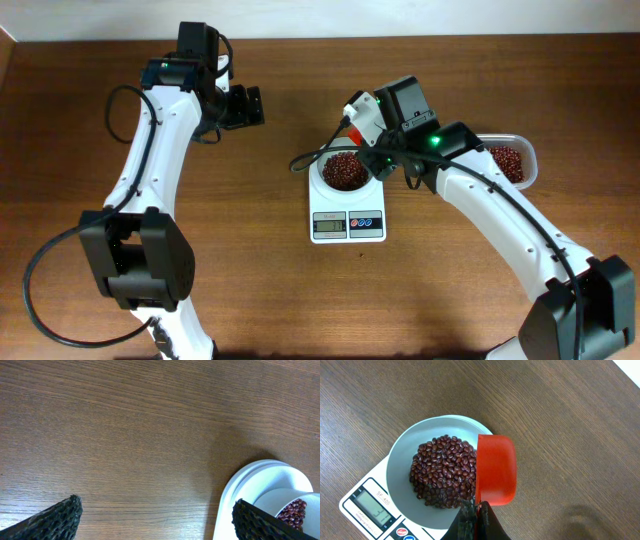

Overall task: Scoop item into bowl and weigh 50g on scale
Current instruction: 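Tip the red scoop with the right gripper to pour beans into bowl, then return the empty scoop with the right gripper to the bean tub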

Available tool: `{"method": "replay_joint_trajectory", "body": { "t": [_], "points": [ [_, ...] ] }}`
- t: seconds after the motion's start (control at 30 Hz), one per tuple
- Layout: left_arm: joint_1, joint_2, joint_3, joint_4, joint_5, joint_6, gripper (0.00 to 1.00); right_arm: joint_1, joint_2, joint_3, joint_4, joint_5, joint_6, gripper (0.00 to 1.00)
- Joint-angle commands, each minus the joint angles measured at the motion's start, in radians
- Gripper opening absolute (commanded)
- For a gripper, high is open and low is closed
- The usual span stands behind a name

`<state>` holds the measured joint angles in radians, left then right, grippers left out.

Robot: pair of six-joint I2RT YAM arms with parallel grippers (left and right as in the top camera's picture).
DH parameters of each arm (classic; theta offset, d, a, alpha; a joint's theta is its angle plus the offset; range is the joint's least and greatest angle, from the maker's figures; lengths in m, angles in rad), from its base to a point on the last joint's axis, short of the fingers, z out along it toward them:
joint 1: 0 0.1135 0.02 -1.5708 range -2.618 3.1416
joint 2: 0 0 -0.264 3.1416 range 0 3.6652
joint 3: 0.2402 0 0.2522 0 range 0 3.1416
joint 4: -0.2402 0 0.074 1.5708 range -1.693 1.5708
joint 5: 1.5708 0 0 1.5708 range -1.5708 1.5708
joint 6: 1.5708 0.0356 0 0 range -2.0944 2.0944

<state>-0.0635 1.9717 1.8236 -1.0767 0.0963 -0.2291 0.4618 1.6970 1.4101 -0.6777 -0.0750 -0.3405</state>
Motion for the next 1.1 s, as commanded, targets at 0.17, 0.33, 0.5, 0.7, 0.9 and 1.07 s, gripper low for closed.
{"method": "replay_joint_trajectory", "body": {
  "t": [0.17, 0.33, 0.5, 0.7, 0.9, 1.07],
  "points": [
    [0.0, -0.025, 0.015, -0.002, -0.008, -0.012, 0.99, 0.003, -0.023, 0.022, -0.011, -0.04, -0.009, 0.04],
    [0.001, -0.025, 0.015, -0.002, -0.008, -0.012, 0.99, -0.042, -0.023, 0.032, 0.011, -0.242, 0.188, 0.04],
    [0.001, -0.025, 0.015, -0.002, -0.008, -0.012, 0.99, -0.288, -0.023, 0.057, -0.15, -0.524, 0.315, 0.04],
    [0.001, -0.025, 0.015, -0.002, -0.008, -0.013, 0.99, -0.615, -0.023, 0.172, -0.318, -0.472, 0.316, 0.04],
    [0.001, -0.025, 0.015, -0.002, -0.008, -0.013, 0.99, -0.653, -0.018, 0.172, -0.353, 0.006, 0.315, 0.04],
    [0.001, -0.025, 0.015, -0.002, -0.008, -0.013, 0.99, -0.653, 0.087, 0.17, -0.408, 0.083, 0.317, 0.04]
  ]
}}
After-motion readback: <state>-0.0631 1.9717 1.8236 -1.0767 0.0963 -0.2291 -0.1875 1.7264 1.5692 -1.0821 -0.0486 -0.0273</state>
